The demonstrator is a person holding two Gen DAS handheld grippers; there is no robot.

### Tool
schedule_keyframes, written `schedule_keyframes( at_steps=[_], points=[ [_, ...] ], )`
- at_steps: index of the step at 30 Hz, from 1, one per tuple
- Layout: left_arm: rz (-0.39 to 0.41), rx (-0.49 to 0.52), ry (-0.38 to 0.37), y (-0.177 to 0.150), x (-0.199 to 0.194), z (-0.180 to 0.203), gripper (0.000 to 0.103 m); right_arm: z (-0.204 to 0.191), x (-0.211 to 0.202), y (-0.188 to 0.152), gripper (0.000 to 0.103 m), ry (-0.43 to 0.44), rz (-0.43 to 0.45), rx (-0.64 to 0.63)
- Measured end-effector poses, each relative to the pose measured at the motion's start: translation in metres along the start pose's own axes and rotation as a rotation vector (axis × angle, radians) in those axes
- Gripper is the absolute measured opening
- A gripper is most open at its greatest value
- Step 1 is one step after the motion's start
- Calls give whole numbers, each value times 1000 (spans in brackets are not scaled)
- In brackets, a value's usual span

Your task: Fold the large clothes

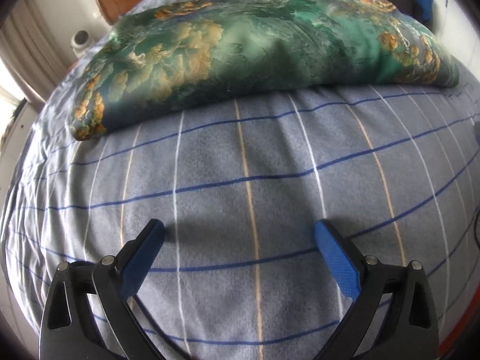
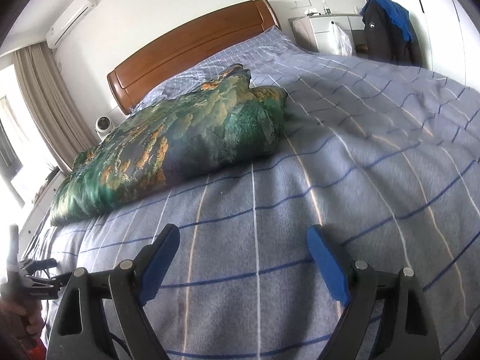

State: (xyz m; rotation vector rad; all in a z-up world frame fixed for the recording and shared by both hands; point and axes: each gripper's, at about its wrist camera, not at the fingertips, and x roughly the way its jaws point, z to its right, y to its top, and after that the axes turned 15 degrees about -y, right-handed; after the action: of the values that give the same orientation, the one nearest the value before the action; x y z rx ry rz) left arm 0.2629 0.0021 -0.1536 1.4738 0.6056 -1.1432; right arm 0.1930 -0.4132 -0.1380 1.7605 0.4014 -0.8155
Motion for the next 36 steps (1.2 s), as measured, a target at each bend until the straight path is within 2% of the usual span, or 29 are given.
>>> schedule_keyframes(
  at_steps=[6, 8, 11, 13, 16, 19, 23, 36],
  points=[
    [-20, -10, -122, 1, -37, 10, 100, -5, 4, -3, 91, -6, 3, -21],
    [-5, -35, -202, 4, -62, 16, 100, -4, 4, -3, 91, -1, 3, -18],
    [46, -55, -318, 13, -105, 26, 100, -2, 5, -3, 91, 7, 0, -10],
    [103, -39, -348, 20, -133, 33, 100, -2, 6, -3, 91, 7, -2, -12],
    [156, -23, -341, 28, -157, 40, 100, -3, 6, -3, 92, 5, -2, -16],
    [171, -14, -309, 28, -164, 40, 100, -3, 6, -3, 92, 7, -2, -15],
    [153, 7, -242, 20, -155, 42, 100, -3, 7, -4, 93, 8, -4, -17],
    [123, -92, -230, 6, -138, 20, 100, -6, 8, -6, 94, 6, -4, -26]
  ],
)
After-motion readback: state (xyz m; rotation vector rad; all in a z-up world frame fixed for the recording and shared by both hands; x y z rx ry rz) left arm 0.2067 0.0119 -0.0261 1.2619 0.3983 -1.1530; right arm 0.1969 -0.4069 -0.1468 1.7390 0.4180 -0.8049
